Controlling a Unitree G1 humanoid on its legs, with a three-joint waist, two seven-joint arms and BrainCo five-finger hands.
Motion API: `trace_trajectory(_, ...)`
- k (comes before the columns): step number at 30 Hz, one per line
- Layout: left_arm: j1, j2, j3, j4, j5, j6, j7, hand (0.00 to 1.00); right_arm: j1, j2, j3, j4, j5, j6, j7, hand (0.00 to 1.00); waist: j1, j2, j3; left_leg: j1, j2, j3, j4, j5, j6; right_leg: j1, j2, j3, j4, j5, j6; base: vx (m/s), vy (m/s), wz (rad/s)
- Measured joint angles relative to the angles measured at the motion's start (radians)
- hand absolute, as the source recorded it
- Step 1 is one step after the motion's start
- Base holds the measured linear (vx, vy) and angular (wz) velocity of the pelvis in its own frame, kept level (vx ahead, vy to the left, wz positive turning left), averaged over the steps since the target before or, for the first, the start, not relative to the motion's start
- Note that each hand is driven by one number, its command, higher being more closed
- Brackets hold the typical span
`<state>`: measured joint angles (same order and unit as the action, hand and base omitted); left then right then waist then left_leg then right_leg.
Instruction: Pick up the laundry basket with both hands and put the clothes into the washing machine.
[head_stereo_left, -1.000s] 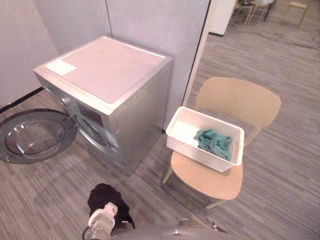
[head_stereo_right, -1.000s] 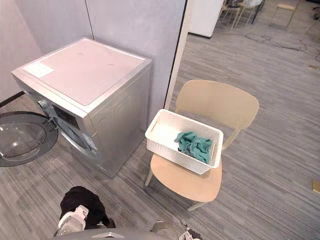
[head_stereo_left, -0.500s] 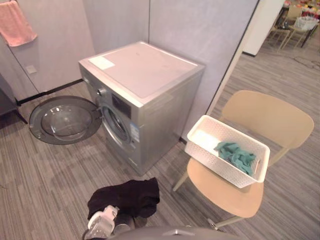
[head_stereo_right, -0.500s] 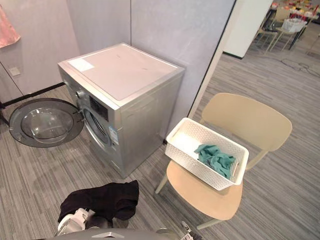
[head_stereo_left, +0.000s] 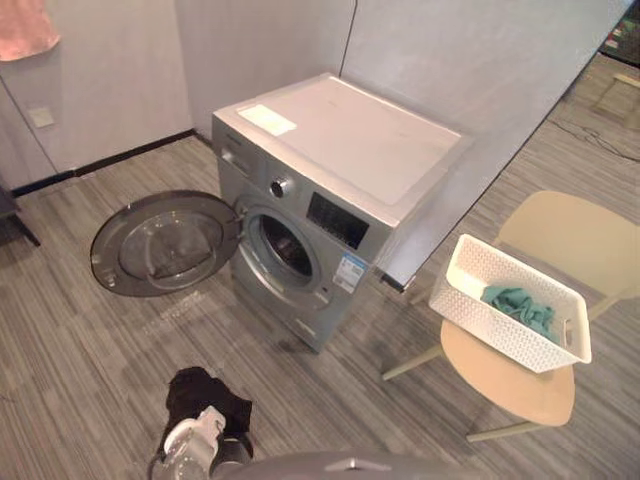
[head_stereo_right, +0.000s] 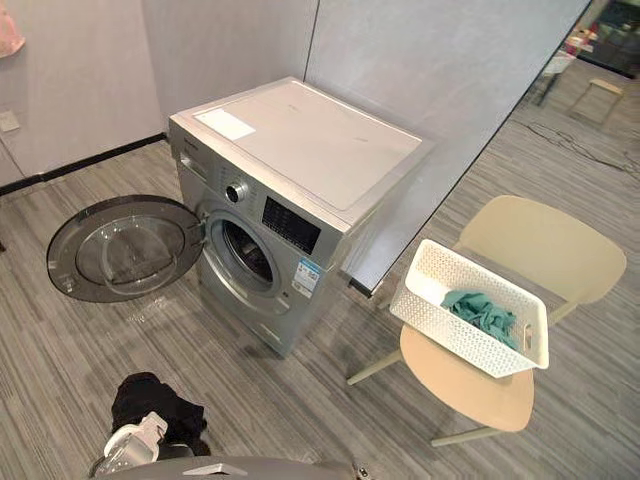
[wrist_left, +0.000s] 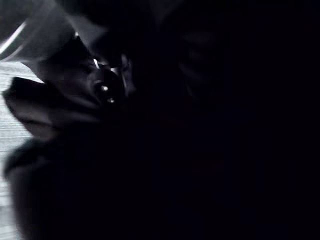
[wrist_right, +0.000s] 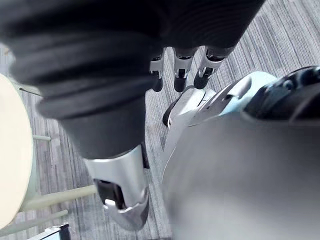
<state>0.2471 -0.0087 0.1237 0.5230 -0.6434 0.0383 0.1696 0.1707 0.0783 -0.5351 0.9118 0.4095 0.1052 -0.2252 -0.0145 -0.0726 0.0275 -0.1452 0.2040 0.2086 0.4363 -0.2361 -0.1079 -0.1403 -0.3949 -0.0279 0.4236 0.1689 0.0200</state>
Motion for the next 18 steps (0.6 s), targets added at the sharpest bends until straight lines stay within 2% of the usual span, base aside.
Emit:
trace_trajectory(1,0.005,-0.005,-0.001,0.0,0.0,0.0,0.001,1.0,-0.012,-0.003,0.025,-0.016,-0.001,-0.002,0.001,0.0,-0.003,0.007,0.004,0.057,-0.01,0.044,-0.048,0.011,0.01,-0.052,0.028,-0.044,0.144,-0.114,0.01,0.06,0.121,-0.83)
trace_trajectory(2,0.007,-0.007,-0.002,0.0,0.0,0.0,0.001,1.0,-0.015,-0.01,0.035,-0.025,-0.002,-0.003,0.001,0.0,-0.004,0.014,0.007,0.084,-0.012,0.065,-0.066,0.014,0.01,-0.063,0.051,-0.073,0.19,-0.166,0.017,0.06,0.085,-0.93)
trace_trajectory(3,0.008,-0.014,-0.004,0.0,0.0,0.0,0.0,1.0,-0.016,-0.011,0.057,-0.044,-0.008,-0.005,0.004,0.0,-0.009,0.03,0.009,0.126,-0.013,0.104,-0.095,0.017,0.01,-0.07,0.096,-0.131,0.242,-0.261,0.018,0.03,-0.002,-0.92)
trace_trajectory(4,0.006,-0.021,-0.011,-0.002,0.001,0.0,-0.001,1.0,-0.017,-0.015,0.063,-0.056,-0.015,-0.011,0.006,0.0,-0.011,0.046,0.008,0.152,-0.013,0.139,-0.116,0.017,0.009,-0.071,0.14,-0.164,0.242,-0.324,0.038,0.03,-0.026,-0.89)
trace_trajectory(7,-0.017,-0.049,-0.012,-0.002,0.002,0.003,-0.005,1.0,-0.017,-0.016,0.06,-0.073,-0.016,-0.015,0.022,0.0,-0.013,0.057,0.006,0.167,-0.011,0.187,-0.168,0.039,-0.011,-0.047,0.176,-0.197,0.149,-0.359,0.073,-0.01,-0.065,-0.67)
trace_trajectory(9,-0.04,-0.061,-0.031,-0.001,0.012,0.011,-0.015,1.0,-0.017,-0.02,0.055,-0.075,-0.016,-0.017,0.03,0.0,-0.019,0.065,0.014,0.178,-0.015,0.2,-0.234,0.089,-0.013,-0.046,0.191,-0.217,0.098,-0.36,0.071,0.02,-0.129,-0.19)
trace_trajectory(11,-0.065,-0.067,-0.066,-0.002,0.012,0.027,-0.033,1.0,-0.011,-0.021,0.04,-0.069,-0.017,-0.012,0.03,0.0,-0.029,0.07,0.016,0.206,-0.031,0.199,-0.322,0.147,0.001,-0.019,0.209,-0.217,0.012,-0.37,0.05,0.01,-0.158,-0.06)
trace_trajectory(13,-0.073,-0.068,-0.063,-0.003,0.012,0.029,-0.033,1.0,-0.008,-0.02,0.036,-0.07,-0.02,-0.012,0.03,0.0,-0.023,0.075,0.029,0.223,-0.015,0.201,-0.299,0.147,-0.002,0.022,0.223,-0.228,-0.018,-0.375,0.05,-0.05,-0.116,0.0)
trace_trajectory(15,-0.062,-0.068,-0.063,-0.022,0.006,0.03,-0.032,1.0,0.0,-0.02,0.031,-0.071,-0.023,-0.013,0.03,0.0,-0.018,0.077,0.04,0.202,0.021,0.197,-0.173,0.106,-0.022,0.049,0.229,-0.23,-0.019,-0.42,0.048,-0.11,-0.061,0.09)
trace_trajectory(16,-0.044,-0.067,-0.059,-0.056,-0.005,0.029,-0.033,1.0,0.001,-0.027,0.031,-0.069,-0.023,-0.013,0.03,0.0,-0.009,0.079,0.053,0.14,0.066,0.175,0.004,0.084,-0.024,0.069,0.233,-0.226,-0.011,-0.43,0.047,-0.12,-0.018,0.02)
trace_trajectory(17,-0.033,-0.067,-0.056,-0.072,-0.004,0.03,-0.033,1.0,0.004,-0.032,0.031,-0.07,-0.024,-0.013,0.031,0.0,-0.003,0.081,0.056,0.092,0.091,0.149,0.114,0.091,-0.007,0.076,0.238,-0.226,-0.011,-0.43,0.046,-0.12,-0.02,-0.17)
trace_trajectory(18,-0.011,-0.067,-0.05,-0.097,-0.003,0.029,-0.034,1.0,0.013,-0.043,0.032,-0.07,-0.024,-0.011,0.031,0.0,0.013,0.094,0.06,0.01,0.12,0.086,0.28,0.134,0.027,0.083,0.246,-0.218,-0.008,-0.43,0.046,-0.07,0.044,-0.24)
